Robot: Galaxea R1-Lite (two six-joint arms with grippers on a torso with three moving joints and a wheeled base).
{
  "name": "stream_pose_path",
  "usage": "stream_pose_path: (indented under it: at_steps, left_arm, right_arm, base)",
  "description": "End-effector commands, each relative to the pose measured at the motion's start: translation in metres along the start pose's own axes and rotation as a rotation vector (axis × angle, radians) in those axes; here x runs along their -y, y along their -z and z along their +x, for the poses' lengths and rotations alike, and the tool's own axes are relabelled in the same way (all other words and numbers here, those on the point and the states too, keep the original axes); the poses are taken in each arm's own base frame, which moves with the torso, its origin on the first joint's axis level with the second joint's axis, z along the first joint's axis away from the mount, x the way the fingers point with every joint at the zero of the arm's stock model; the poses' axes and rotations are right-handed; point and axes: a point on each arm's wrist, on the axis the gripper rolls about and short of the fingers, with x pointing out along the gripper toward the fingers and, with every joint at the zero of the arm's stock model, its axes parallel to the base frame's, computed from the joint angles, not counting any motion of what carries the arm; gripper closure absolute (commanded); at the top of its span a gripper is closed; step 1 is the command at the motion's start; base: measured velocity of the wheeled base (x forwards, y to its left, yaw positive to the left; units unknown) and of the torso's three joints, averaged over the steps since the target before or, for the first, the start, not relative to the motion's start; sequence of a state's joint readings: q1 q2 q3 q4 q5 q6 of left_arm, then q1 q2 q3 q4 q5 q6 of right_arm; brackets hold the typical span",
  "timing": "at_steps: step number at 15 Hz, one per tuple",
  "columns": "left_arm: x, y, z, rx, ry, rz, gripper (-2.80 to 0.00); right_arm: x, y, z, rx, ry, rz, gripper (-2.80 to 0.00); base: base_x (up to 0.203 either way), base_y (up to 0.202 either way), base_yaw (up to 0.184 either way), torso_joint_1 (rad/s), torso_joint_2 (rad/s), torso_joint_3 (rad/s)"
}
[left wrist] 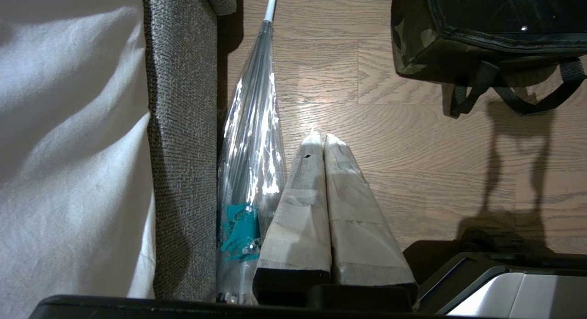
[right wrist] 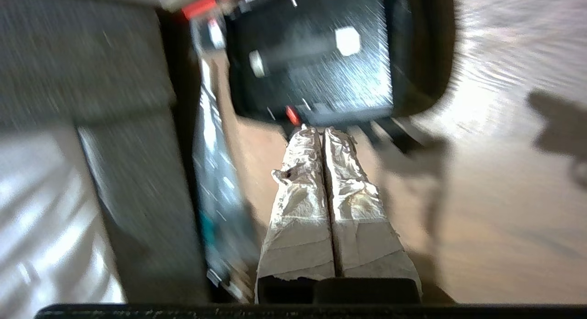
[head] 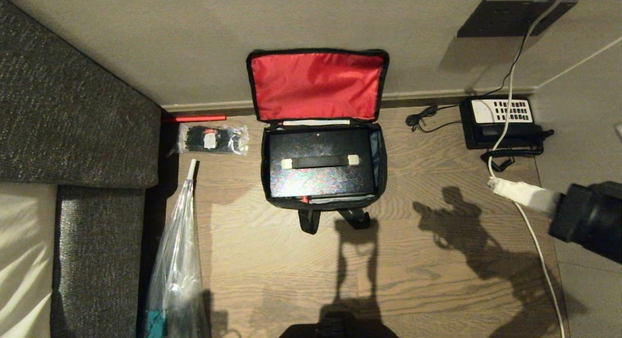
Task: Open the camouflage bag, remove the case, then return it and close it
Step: Grip the handle
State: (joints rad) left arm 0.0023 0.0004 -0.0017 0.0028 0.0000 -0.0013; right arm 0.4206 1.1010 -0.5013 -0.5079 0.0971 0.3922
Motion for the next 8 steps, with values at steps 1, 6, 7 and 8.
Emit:
stream_pose_path:
  at_steps: [1,6,7,8]
  left_arm:
    - [0.000,0.000,0.000,0.001,-0.001,0.000,0.00]
    - [0.000,0.000,0.000,0.001,-0.001,0.000,0.00]
    - [0.000,0.000,0.000,0.001,-0.001,0.000,0.00]
    - [0.000,0.000,0.000,0.001,-0.001,0.000,0.00]
  right_arm:
    - [-0.001,0.004,-0.065,0.045,0.037,-0.110,0.00]
    - [0.006,0.033,-0.128,-0.014,0.237,-0.307,0.00]
    - [0.006,0.042,-0.137,-0.045,0.274,-0.319,0.00]
    - [0.007,0.050,-0.144,-0.063,0.298,-0.342,0.00]
  base:
    - [0.000,0.000,0.000,0.000,0.00,0.000]
    - [0.000,0.000,0.000,0.000,0.00,0.000]
    - [0.000,0.000,0.000,0.000,0.00,0.000]
    - [0.000,0.000,0.000,0.000,0.00,0.000]
